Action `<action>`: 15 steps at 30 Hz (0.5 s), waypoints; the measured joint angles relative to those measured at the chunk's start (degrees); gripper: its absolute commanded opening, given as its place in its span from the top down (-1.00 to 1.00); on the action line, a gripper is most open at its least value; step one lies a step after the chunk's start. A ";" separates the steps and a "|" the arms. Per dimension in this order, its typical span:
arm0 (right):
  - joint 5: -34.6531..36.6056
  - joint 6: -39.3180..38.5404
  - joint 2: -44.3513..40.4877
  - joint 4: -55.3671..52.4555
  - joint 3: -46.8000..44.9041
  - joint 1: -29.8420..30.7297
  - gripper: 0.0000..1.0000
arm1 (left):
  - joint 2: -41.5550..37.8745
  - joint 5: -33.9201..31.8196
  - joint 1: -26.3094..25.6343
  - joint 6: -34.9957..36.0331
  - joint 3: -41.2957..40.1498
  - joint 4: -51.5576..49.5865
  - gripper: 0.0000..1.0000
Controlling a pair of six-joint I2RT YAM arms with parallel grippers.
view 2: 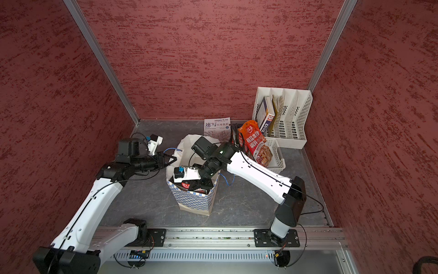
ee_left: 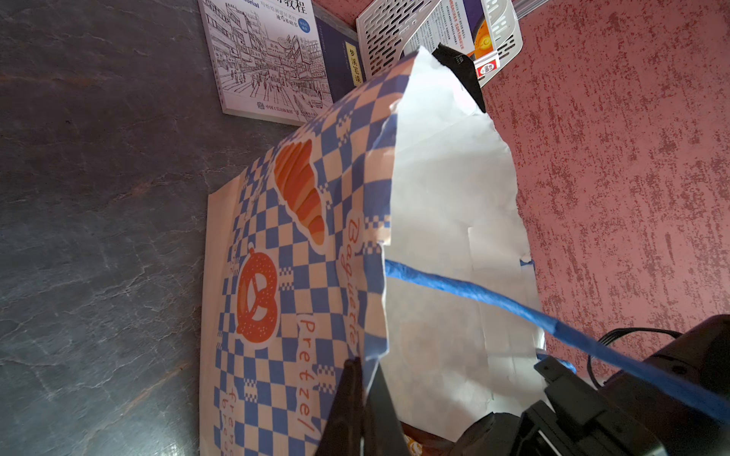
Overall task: Place the condiment packets inside the bag
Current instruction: Place the condiment packet in the paper bag.
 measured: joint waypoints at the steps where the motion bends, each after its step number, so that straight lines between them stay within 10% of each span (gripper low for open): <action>1: 0.37 -0.02 0.00 0.42 -0.59 0.24 0.60 | 0.00 -0.04 0.00 0.11 0.00 -0.02 1.00; 15: 12.81 8.37 -6.80 10.64 -2.93 1.49 -0.52 | 1.60 -0.63 -0.66 0.33 0.74 0.17 1.00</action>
